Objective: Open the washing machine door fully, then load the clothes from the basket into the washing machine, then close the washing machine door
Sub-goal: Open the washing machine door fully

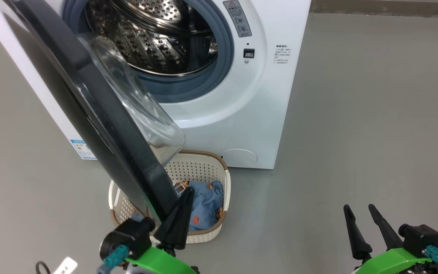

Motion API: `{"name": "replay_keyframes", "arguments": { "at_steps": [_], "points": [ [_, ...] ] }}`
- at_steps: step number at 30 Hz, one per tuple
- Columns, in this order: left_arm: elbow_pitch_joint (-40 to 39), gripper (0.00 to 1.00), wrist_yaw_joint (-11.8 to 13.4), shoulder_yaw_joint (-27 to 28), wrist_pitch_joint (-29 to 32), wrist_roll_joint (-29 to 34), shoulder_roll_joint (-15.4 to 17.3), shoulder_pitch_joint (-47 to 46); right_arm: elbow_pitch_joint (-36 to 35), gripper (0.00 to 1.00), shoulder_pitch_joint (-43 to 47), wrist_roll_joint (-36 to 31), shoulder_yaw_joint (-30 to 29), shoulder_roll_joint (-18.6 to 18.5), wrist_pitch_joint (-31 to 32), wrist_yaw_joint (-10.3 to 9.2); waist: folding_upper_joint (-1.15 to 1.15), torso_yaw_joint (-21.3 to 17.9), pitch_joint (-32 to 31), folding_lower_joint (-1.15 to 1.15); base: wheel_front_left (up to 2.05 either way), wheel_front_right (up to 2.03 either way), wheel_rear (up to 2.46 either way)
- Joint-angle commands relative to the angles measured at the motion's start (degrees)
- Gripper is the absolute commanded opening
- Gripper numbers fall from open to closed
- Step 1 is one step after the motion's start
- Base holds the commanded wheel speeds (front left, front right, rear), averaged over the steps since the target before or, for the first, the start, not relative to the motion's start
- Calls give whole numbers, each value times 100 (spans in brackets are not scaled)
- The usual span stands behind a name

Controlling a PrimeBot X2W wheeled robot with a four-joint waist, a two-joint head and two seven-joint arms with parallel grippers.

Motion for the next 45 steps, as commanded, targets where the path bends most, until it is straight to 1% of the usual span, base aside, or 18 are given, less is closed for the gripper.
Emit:
{"name": "replay_keyframes", "arguments": {
  "at_steps": [1,8,20,28,45],
  "points": [
    [-77,0,54,234,-34,-79,15,-276,-156,100,-172,-45,155,-24,-69,9,0,7,11,0,0,0,0],
    [18,0,79,380,-37,-163,15,-337,-166,100,-175,-52,118,-26,-69,9,0,39,16,0,0,0,0],
    [-26,0,77,615,-37,-99,15,-171,-193,100,-180,-64,102,-27,-69,9,0,192,21,0,0,0,0],
    [-120,0,68,735,-38,21,15,14,-211,100,-180,-46,125,-28,-69,9,0,350,47,0,0,0,0],
    [-466,0,206,1061,-38,320,27,531,-252,100,-211,-94,122,-41,-69,9,0,734,107,0,0,0,0]
  ]
}}
